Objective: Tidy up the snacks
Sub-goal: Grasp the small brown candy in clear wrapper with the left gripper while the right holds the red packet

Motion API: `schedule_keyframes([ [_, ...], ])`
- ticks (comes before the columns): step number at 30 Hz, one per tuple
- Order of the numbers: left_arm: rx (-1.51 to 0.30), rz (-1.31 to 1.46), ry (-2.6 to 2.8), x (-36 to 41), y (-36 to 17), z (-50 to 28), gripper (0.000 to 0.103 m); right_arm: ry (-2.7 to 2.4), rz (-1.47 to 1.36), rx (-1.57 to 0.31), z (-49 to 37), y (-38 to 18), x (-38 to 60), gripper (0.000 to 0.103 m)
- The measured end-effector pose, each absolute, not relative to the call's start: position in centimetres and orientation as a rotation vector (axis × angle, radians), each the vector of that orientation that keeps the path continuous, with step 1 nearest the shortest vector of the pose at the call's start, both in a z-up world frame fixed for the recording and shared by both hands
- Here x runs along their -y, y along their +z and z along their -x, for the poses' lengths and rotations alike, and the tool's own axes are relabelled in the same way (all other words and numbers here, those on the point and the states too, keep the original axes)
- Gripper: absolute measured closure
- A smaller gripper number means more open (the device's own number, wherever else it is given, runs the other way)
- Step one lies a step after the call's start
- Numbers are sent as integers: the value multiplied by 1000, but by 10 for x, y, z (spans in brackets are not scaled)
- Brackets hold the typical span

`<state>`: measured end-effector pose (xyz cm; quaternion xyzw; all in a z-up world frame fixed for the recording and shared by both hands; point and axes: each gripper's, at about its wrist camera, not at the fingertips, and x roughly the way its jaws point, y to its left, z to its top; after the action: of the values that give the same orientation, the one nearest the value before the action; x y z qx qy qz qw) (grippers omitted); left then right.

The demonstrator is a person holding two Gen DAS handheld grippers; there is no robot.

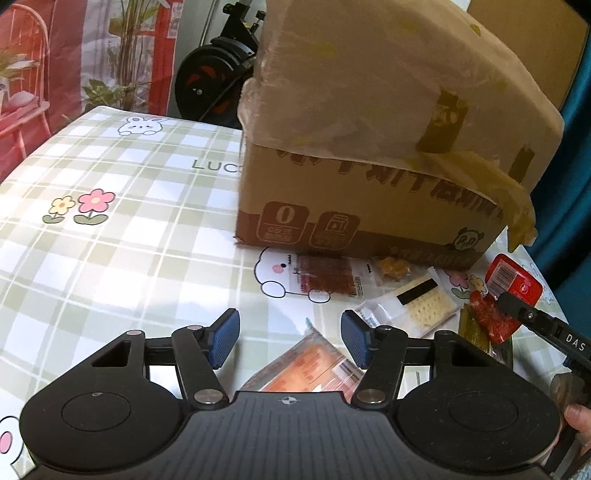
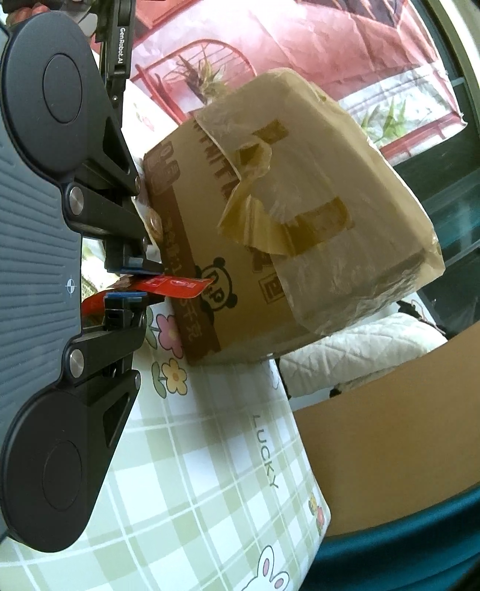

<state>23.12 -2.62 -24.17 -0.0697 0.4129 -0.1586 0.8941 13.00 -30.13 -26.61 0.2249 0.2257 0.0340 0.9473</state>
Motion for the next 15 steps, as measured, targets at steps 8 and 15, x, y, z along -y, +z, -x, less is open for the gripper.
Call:
schedule_keyframes([
  [8,-818,124,-381,14,-230,-215,38,85,-497,-437,-127,-268,307,95],
  [15,-816,79,-434,11,-229,-195,26,89,-502,-442,-128,-269,307,95],
])
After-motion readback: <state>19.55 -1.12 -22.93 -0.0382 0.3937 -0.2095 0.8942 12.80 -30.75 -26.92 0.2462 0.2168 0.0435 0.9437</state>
